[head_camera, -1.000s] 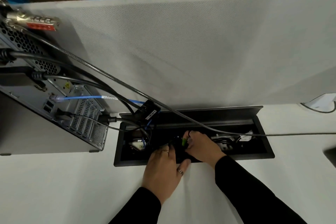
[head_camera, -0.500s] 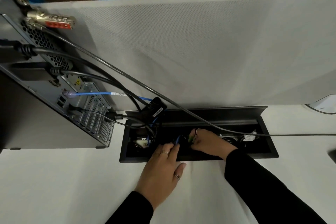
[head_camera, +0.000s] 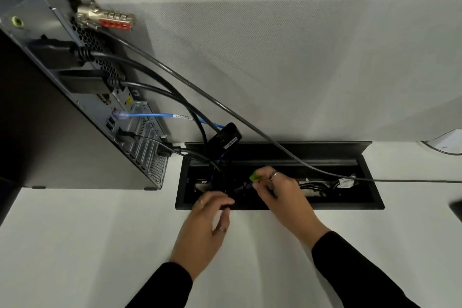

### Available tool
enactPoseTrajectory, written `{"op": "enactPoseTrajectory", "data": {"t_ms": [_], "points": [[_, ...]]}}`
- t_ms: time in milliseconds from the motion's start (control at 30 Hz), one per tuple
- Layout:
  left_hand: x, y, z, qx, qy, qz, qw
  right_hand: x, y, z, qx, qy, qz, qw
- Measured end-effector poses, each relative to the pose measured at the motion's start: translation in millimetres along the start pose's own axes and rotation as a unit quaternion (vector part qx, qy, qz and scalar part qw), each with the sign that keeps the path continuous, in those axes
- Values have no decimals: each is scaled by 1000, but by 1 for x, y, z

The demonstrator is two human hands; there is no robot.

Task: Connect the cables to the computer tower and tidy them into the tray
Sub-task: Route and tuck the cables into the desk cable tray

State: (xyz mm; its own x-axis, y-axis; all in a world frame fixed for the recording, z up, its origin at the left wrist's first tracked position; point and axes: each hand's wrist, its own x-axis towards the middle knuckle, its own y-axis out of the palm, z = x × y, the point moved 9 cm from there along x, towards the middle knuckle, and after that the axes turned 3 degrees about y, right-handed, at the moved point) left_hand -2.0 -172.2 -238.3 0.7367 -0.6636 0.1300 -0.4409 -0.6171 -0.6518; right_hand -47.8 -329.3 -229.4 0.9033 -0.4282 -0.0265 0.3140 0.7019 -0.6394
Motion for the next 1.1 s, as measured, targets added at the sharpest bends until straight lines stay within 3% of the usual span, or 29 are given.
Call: {"op": "enactPoseTrajectory", "data": {"t_ms": [67, 133, 267, 433, 700, 867, 967, 1100], "points": [[7, -21, 6, -93, -73, -97, 988, 2, 6, 10, 97, 15, -14, 995], [17, -33, 3, -186, -120, -142, 965, 3, 12, 23, 142, 11, -36, 989], [39, -45, -22, -266, -94, -143, 949, 0, 24, 43, 215, 9, -74, 974], [40, -55, -28, -216, -45, -104, 970, -2, 38, 47, 257, 26, -90, 962], [21, -57, 41, -207, -147, -100, 962, 5, 89, 55, 26, 13, -43, 999], [22, -70, 60, -212, -172, -160, 949, 2, 88, 57, -91, -13, -63, 994], [23, -69, 60, -219, -178, -183, 942, -3, 84, 71, -213, -66, -95, 970], [25, -60, 66, -236, -199, -181, 934, 11, 94, 70, -199, -31, -50, 978]]}}
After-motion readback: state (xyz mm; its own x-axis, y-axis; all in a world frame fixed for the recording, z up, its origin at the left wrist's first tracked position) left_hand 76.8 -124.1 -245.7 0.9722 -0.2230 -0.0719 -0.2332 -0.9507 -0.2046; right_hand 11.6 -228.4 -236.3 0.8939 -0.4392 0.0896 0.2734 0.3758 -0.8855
